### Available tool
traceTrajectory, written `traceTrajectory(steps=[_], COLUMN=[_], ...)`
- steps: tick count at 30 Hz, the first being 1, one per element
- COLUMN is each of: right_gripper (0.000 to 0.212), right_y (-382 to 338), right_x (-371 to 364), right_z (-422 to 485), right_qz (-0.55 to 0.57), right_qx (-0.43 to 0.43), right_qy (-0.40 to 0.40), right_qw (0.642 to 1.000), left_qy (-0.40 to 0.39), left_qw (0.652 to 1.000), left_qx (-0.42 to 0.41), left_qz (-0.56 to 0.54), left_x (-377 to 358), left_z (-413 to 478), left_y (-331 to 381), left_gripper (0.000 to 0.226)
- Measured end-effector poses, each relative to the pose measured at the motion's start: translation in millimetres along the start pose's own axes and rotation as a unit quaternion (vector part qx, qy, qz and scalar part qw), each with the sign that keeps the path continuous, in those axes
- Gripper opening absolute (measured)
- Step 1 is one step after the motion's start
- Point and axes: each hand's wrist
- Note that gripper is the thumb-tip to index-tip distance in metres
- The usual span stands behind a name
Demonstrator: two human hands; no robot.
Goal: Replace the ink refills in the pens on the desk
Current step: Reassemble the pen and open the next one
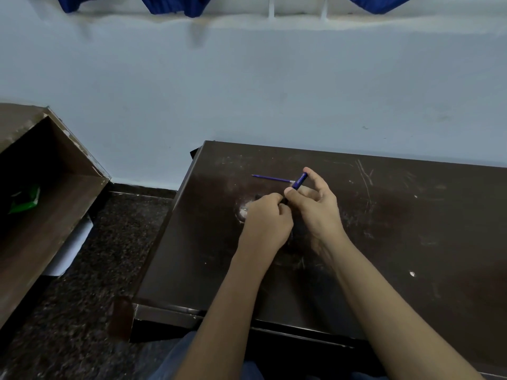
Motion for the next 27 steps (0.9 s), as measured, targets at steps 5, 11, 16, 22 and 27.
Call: traceTrajectory(steps=[5,11,16,22,27], right_gripper=[0.073,0.047,0.035,0.019,0.016], right_y=[8.2,24.1,47.6,62.5,68.0], right_x=[0.2,1.5,6.3,3.6,-2.7], right_z=[2.0,9.3,13.4,32.9,41.0], right_qz=[-0.078,-0.185,-0.331,-0.461,-0.531], right_qx=[-0.007,-0.039,-0.049,-0.077,-0.062], right_qy=[0.020,0.067,0.064,0.070,0.071], right_qw=[0.997,0.980,0.940,0.881,0.842], left_qy=[-0.065,-0.150,-0.070,0.000,0.015], left_qw=[0.998,0.984,0.990,0.992,0.993], left_qx=[0.027,0.094,0.119,0.125,0.121], left_qz=[-0.006,-0.017,0.011,0.013,0.008], left_x=[4.1,12.5,20.9,29.4,30.4], left_z=[-0.7,-1.1,1.7,3.0,2.8], left_y=[1.1,-7.7,-16.3,-20.8,-22.3], left_gripper=[0.029,0.035,0.037,0.031,0.029])
Point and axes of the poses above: each hand's wrist, its own z-axis towards the middle knuckle, its own x-axis out of the back of the hand, y = z × x, and after that the axes turned 7 degrees about -y, right-handed
